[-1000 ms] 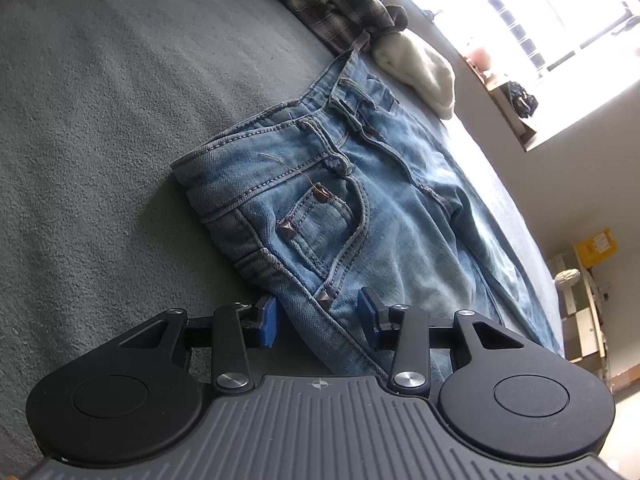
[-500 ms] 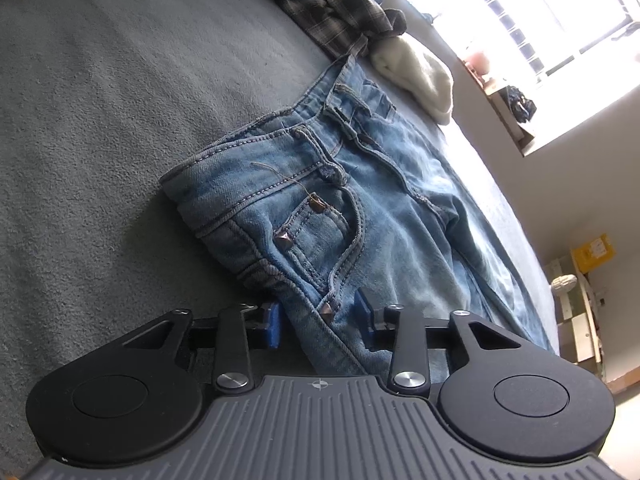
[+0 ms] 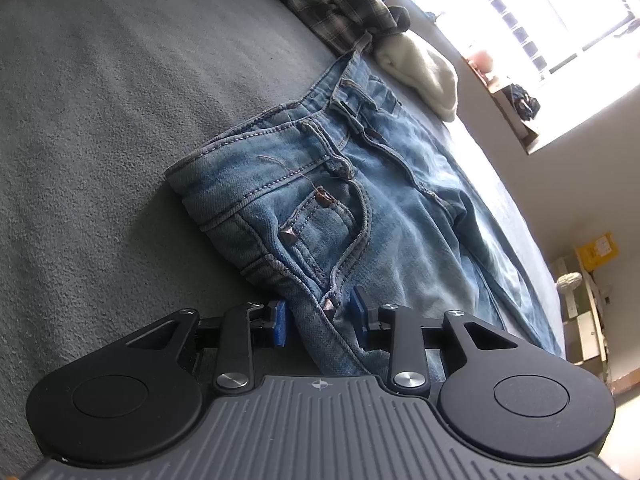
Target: Fold clothes
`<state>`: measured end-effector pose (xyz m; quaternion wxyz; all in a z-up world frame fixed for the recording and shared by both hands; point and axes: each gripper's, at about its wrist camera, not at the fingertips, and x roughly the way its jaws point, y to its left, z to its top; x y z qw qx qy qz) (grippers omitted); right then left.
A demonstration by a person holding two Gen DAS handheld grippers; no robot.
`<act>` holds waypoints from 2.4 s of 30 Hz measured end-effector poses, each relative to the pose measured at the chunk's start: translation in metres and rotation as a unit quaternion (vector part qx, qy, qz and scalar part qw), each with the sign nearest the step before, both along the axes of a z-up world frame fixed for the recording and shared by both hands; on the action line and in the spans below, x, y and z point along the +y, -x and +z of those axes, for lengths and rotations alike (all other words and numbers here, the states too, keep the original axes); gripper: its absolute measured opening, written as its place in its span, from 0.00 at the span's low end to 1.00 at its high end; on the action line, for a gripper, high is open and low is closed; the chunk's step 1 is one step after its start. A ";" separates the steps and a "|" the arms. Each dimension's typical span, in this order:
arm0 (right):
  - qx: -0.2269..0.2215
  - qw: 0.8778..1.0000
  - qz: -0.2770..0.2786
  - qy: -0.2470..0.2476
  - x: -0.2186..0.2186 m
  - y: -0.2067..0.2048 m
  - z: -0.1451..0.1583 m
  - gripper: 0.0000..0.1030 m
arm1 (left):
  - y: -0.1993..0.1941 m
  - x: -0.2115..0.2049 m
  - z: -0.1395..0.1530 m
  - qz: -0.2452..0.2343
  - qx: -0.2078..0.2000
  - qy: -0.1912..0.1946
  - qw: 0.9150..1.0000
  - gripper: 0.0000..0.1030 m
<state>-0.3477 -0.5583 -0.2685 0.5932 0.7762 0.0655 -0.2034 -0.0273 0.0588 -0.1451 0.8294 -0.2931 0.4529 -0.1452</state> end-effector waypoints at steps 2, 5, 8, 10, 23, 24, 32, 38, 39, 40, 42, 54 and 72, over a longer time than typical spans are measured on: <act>0.002 1.000 0.003 -0.001 0.001 -0.003 0.002 0.28 | 0.000 -0.001 0.001 -0.003 0.000 -0.003 1.000 0.31; 0.000 1.000 0.002 -0.005 0.000 0.001 0.001 0.28 | 0.000 -0.002 0.001 -0.004 0.000 -0.008 1.000 0.31; 0.002 1.000 0.003 -0.005 0.000 0.001 0.001 0.28 | 0.000 -0.002 0.001 -0.005 -0.002 -0.011 1.000 0.31; 0.001 1.000 0.002 -0.006 0.000 0.000 0.001 0.27 | 0.000 -0.002 0.001 -0.006 -0.002 -0.009 1.000 0.31; -0.002 1.000 -0.001 -0.013 -0.001 0.000 -0.005 0.27 | -0.003 -0.003 0.004 -0.028 0.002 -0.021 0.999 0.33; -0.002 1.000 -0.002 -0.013 -0.001 0.000 -0.005 0.27 | -0.003 -0.004 0.005 -0.031 0.001 -0.021 0.999 0.35; -0.001 1.000 -0.005 -0.014 0.005 0.002 -0.005 0.27 | -0.005 -0.009 0.008 -0.052 -0.006 -0.025 0.998 0.50; -0.001 1.000 -0.006 -0.013 0.008 0.003 -0.004 0.27 | -0.001 -0.011 0.007 -0.043 -0.012 -0.026 0.999 0.49; 0.000 1.000 -0.005 -0.012 0.008 0.003 -0.003 0.27 | 0.000 -0.011 0.008 -0.041 -0.011 -0.028 0.999 0.47; 0.001 1.000 -0.003 -0.007 0.008 0.002 -0.001 0.27 | 0.000 -0.011 0.008 -0.039 -0.011 -0.029 0.999 0.45; 0.004 1.000 0.001 0.003 0.009 0.001 0.003 0.27 | 0.000 -0.010 0.008 -0.033 -0.008 -0.033 0.999 0.39; 0.023 0.997 0.024 0.064 0.008 -0.006 0.029 0.06 | -0.003 -0.004 0.022 -0.016 -0.001 -0.029 0.999 0.11; 0.031 0.985 0.063 0.157 -0.015 -0.027 0.098 0.04 | -0.010 -0.014 0.063 -0.022 -0.061 -0.006 0.998 0.08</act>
